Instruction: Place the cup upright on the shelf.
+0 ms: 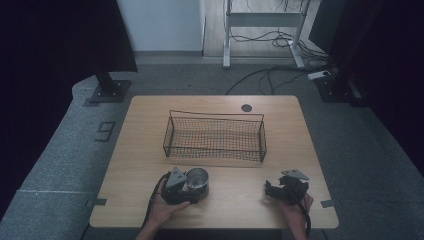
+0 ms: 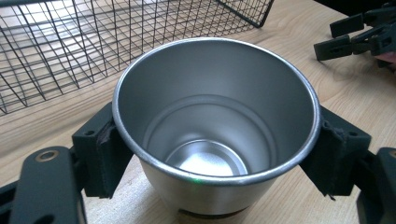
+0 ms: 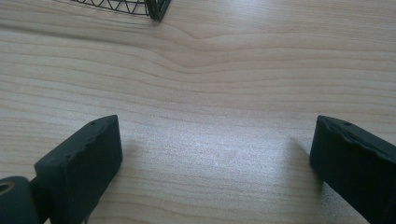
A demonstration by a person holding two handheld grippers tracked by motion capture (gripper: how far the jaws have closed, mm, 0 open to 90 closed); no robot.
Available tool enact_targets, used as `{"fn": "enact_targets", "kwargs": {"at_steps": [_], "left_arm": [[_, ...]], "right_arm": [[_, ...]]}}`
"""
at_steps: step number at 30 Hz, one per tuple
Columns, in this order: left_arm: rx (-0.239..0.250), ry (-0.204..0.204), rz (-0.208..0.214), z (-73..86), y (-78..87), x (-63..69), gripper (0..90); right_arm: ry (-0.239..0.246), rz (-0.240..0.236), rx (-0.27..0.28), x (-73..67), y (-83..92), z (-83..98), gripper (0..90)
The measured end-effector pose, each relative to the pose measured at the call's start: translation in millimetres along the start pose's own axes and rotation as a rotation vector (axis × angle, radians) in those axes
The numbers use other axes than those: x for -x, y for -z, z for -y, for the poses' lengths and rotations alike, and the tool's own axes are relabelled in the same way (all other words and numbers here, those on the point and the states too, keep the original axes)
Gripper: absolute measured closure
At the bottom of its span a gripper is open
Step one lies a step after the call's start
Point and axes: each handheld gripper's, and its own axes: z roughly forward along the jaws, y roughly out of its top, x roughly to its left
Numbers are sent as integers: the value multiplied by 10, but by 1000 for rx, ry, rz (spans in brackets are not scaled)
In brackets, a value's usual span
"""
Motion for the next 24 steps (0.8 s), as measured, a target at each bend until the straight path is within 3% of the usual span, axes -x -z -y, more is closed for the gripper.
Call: {"fn": "enact_targets", "kwargs": {"at_steps": [24], "left_arm": [[39, 10, 2, -89, 176, -12, 192]], "right_arm": [[-1, 1, 1, 0, 0, 0, 25]]}}
